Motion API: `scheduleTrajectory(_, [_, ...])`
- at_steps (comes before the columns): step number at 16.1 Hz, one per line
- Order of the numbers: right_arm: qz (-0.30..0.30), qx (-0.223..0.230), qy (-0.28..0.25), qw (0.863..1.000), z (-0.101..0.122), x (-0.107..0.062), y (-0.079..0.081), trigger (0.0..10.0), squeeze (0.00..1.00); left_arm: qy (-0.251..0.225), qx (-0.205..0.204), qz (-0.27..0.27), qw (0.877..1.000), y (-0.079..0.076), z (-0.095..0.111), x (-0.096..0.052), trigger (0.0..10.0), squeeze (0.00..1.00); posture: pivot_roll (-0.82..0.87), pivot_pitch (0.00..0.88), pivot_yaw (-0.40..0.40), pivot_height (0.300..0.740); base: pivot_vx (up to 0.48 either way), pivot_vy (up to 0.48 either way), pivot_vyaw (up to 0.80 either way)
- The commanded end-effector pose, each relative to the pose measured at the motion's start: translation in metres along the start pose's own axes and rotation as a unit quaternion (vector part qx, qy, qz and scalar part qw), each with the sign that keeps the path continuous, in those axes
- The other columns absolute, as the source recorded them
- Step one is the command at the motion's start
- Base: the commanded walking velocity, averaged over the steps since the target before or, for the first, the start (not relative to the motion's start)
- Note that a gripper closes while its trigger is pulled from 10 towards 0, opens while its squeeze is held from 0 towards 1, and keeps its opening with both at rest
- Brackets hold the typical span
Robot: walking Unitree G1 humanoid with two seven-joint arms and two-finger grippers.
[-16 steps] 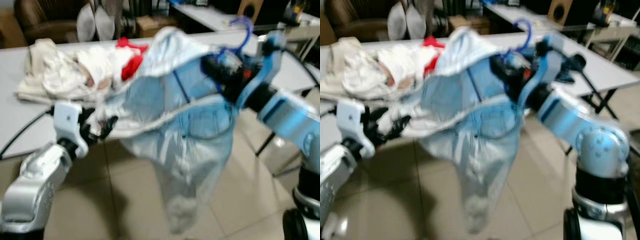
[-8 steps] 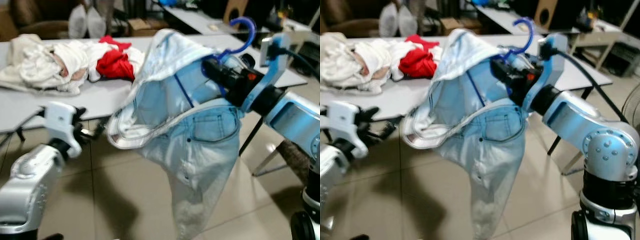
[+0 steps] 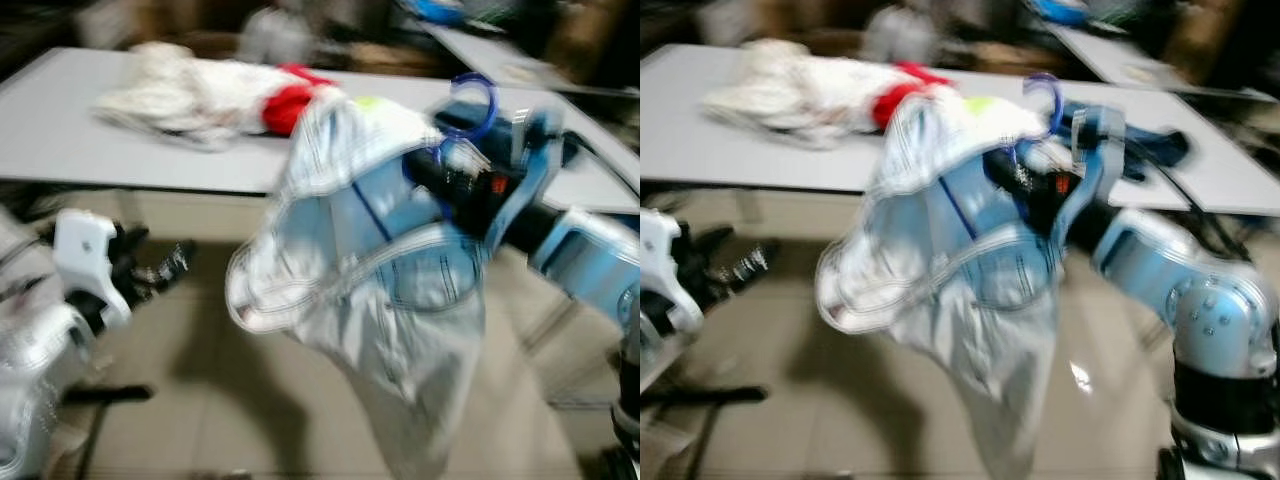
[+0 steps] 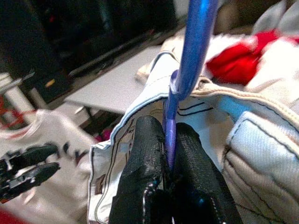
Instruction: Hang hanger
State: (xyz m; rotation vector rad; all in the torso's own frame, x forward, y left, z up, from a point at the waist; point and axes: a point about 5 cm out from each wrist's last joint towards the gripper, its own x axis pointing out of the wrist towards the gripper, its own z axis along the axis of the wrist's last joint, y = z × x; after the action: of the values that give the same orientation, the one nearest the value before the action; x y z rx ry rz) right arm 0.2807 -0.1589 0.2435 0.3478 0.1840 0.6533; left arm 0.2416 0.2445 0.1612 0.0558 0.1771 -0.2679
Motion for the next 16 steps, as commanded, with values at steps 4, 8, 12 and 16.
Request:
scheduleTrajectory(4, [-0.013,-0.026,0.050,0.998,-0.029,-0.003,-0.012,10.0,0.00,0.031,0.001,-0.013,0.999,-0.019,-0.024,0.006,10.0,0.00,-0.12,0.000,-0.065,0.740,0.000,0.000,0.78])
scheduleTrajectory(8, [-0.055,-0.069,0.098,0.991,-0.054,-0.007,-0.030,10.0,0.00,0.055,0.008,-0.009,0.998,-0.031,-0.040,0.012,10.0,0.00,-0.11,0.000,-0.068,0.740,0.000,0.000,0.78])
scheduleTrajectory(12, [-0.052,-0.119,0.108,0.986,-0.079,0.002,-0.029,10.0,0.00,0.052,-0.002,0.047,0.998,-0.031,-0.049,0.014,10.0,0.00,-0.11,0.000,-0.090,0.740,0.000,0.000,0.78])
scheduleTrajectory(16, [-0.047,-0.169,0.096,0.980,-0.090,0.001,-0.030,10.0,0.00,0.049,0.001,0.055,0.997,-0.034,-0.053,0.019,10.0,0.00,-0.10,0.000,-0.085,0.740,0.000,0.000,0.78])
